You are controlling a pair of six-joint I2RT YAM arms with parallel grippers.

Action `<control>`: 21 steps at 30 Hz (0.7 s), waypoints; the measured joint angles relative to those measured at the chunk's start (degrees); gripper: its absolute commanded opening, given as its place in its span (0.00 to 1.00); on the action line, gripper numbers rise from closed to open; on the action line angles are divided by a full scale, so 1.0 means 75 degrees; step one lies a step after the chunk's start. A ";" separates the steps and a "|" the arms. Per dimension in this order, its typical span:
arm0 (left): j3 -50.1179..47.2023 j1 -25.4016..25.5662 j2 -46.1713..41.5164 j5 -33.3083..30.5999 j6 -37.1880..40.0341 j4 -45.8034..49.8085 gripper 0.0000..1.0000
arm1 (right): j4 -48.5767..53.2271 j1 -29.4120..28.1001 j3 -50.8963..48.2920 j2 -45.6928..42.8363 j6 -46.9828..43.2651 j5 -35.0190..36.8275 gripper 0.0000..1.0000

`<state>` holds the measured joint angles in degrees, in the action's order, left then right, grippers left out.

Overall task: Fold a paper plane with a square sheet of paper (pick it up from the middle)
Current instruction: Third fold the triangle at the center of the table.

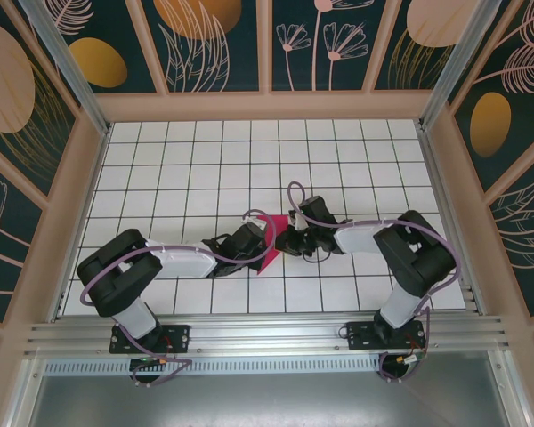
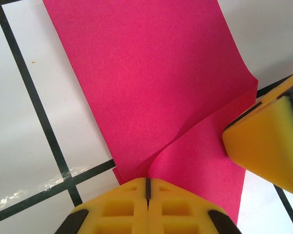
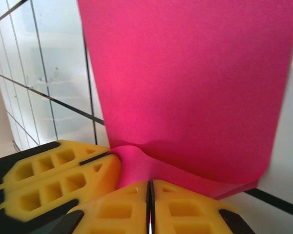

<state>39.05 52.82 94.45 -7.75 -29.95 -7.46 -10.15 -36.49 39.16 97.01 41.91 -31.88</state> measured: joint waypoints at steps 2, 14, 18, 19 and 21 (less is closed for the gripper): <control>0.0003 0.0000 0.0000 -0.0003 0.0020 0.0003 0.00 | 0.0006 0.0000 0.0000 0.0076 0.0000 0.0047 0.13; 0.0117 0.0000 0.0052 -0.0029 0.0055 0.0143 0.00 | 0.0137 -0.0017 0.0012 0.0020 -0.0029 0.0274 0.13; 0.0117 0.0000 0.0050 -0.0029 0.0055 0.0146 0.00 | 0.0137 0.0125 0.0012 -0.0405 -0.0023 0.0262 0.13; 0.0117 0.0000 0.0050 -0.0029 0.0055 0.0146 0.00 | 0.0108 0.0192 0.0012 -0.0516 -0.0026 0.0245 0.13; 0.0117 0.0000 0.0050 -0.0029 0.0055 0.0146 0.00 | -0.0009 0.0326 0.0012 -0.0603 -0.0026 0.0224 0.13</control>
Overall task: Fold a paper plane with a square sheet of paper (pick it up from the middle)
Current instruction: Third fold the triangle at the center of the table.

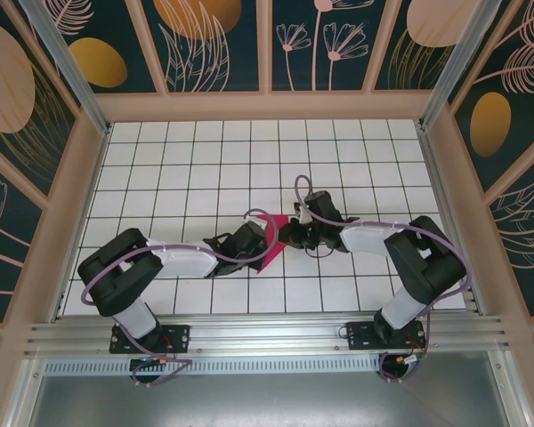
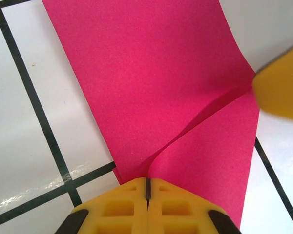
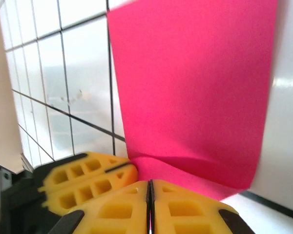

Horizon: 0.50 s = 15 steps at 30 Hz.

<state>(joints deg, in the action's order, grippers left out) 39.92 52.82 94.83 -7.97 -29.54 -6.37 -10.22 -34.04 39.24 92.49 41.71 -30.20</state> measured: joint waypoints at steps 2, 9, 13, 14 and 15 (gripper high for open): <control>0.0000 0.0000 0.0000 0.0000 0.0000 0.0000 0.00 | -0.0038 0.0105 0.0000 0.0023 0.0003 -0.0015 0.13; 0.0000 0.0000 0.0000 0.0000 0.0000 0.0003 0.00 | 0.0079 0.0143 0.0000 0.0510 0.0003 0.0143 0.12; 0.0003 0.0000 0.0000 0.0000 0.0000 0.0006 0.00 | 0.0192 0.0143 0.0017 0.0670 -0.0119 0.0297 0.12; 0.0000 0.0000 0.0000 0.0000 0.0000 0.0006 0.00 | 0.0198 0.0143 0.0020 0.0673 -0.0131 0.0303 0.12; 0.0000 0.0000 0.0000 0.0000 0.0000 0.0009 0.00 | 0.0210 0.0143 0.0029 0.0676 -0.0149 0.0303 0.12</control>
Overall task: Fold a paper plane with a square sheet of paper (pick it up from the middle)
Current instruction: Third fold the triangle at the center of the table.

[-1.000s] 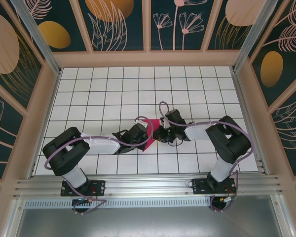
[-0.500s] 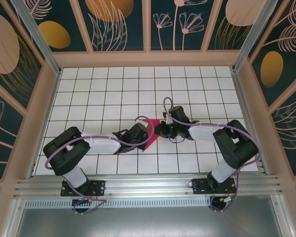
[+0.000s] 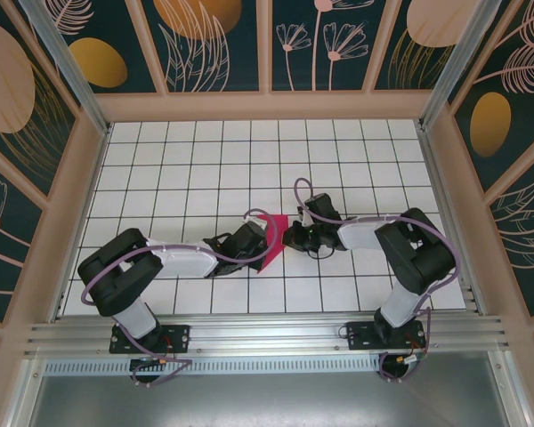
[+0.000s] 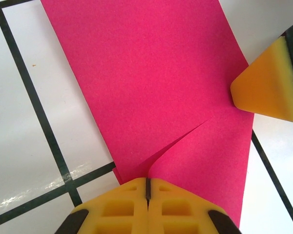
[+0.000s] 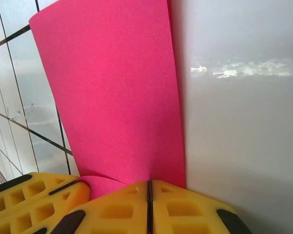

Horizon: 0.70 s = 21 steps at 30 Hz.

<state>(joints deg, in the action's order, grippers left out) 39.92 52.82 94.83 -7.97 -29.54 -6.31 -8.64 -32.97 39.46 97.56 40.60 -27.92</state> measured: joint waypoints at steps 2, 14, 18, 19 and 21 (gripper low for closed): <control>0.0003 0.0000 0.0000 -0.0003 0.0000 0.0000 0.00 | 0.0087 0.0000 0.0061 0.0003 -0.0035 0.0009 0.12; 0.0000 0.0000 0.0000 0.0020 0.0117 -0.0009 0.00 | -0.0344 -0.0187 -0.0525 -0.1093 0.0259 -0.0108 0.12; 0.0003 0.0000 0.0000 0.0032 0.0119 -0.0009 0.00 | -0.0644 -0.0565 -0.0737 -0.1099 0.0516 -0.0242 0.12; 0.0003 0.0000 0.0000 0.0032 0.0119 -0.0009 0.00 | -0.0714 -0.0670 -0.0752 -0.1084 0.0589 -0.0256 0.12; 0.0006 0.0000 0.0000 0.0032 0.0125 -0.0003 0.00 | -0.0918 -0.0831 -0.0778 -0.1017 0.0702 -0.0297 0.12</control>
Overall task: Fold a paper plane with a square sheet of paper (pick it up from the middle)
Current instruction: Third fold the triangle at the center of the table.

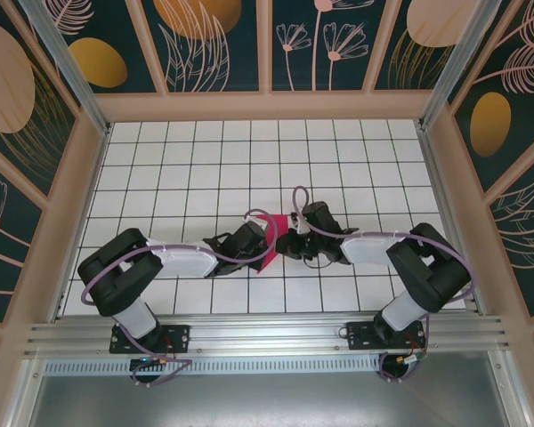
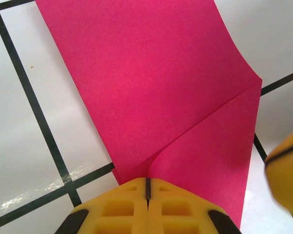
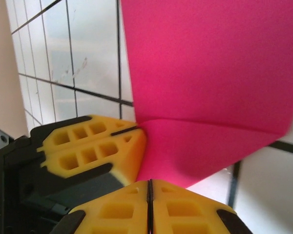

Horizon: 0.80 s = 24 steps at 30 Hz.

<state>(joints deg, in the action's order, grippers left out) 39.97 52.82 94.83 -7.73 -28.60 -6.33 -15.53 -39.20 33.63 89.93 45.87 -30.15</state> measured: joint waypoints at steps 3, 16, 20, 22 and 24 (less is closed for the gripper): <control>0.0000 0.0000 0.0000 0.0000 0.0009 0.0000 0.00 | -0.0268 -0.0099 -0.0015 0.0157 0.0152 -0.0020 0.12; 0.0017 0.0000 0.0032 -0.0029 0.0012 0.0006 0.00 | -0.0766 -0.0140 -0.0029 0.0962 0.0306 -0.0017 0.12; 0.0029 0.0000 0.0050 -0.0032 0.0012 -0.0006 0.00 | -0.0761 -0.0149 -0.0058 0.0886 0.0306 0.0026 0.13; 0.0029 0.0000 0.0052 -0.0032 0.0015 -0.0012 0.00 | -0.0752 -0.0169 -0.0178 0.0662 0.0309 0.0082 0.13; 0.0029 0.0000 0.0052 -0.0029 0.0012 -0.0015 0.00 | -0.0764 -0.0198 -0.0347 0.0361 0.0341 0.0099 0.13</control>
<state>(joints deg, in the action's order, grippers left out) 40.18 52.82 95.22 -7.94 -28.51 -6.44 -21.26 -40.69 31.03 92.64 48.42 -29.41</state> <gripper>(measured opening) 0.068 0.127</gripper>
